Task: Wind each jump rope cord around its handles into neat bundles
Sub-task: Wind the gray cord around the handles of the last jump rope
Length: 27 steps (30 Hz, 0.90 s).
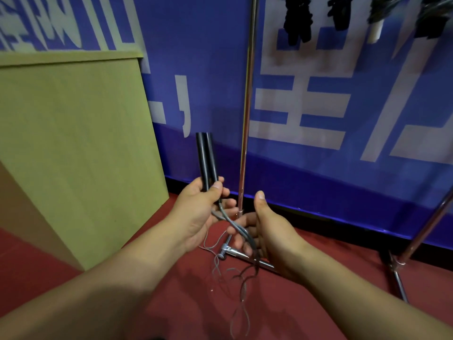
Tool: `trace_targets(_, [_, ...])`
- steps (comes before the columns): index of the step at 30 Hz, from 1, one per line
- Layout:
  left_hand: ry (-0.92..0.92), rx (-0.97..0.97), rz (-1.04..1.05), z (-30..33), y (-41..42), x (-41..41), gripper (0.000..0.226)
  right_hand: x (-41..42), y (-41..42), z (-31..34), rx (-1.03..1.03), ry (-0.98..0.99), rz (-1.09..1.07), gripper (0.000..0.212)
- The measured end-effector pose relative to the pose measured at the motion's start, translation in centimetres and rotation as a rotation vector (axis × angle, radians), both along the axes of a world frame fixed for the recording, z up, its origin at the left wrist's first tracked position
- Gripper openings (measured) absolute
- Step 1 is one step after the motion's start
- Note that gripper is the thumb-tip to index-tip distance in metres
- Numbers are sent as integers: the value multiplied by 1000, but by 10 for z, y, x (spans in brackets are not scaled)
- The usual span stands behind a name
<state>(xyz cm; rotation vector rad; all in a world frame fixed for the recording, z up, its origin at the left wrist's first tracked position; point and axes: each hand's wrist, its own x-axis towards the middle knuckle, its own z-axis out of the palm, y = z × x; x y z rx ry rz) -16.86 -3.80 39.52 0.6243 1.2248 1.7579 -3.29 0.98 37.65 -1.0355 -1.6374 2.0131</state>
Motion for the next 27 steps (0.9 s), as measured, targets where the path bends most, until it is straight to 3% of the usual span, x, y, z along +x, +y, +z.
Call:
trace_targets(7, [107,-74,121,-11,-3,-20,7,14,5,-2,89,-144,133,67])
trace_targets(12, [87,-102,152,-12,-5,-31,7,33,8,5,216,-224,282,26])
trace_targets(17, [-41,-125,152,-4,-4,-36,8,42,9,12,257,-282,405,32])
trace_targets(23, [82,-199,202,-12,-3,-46,5,55,29,9,360,-340,277,31])
trace_targets(27, [-94,-186,242,-5,-1,-55,17,57,30,18,355,-431,296,41])
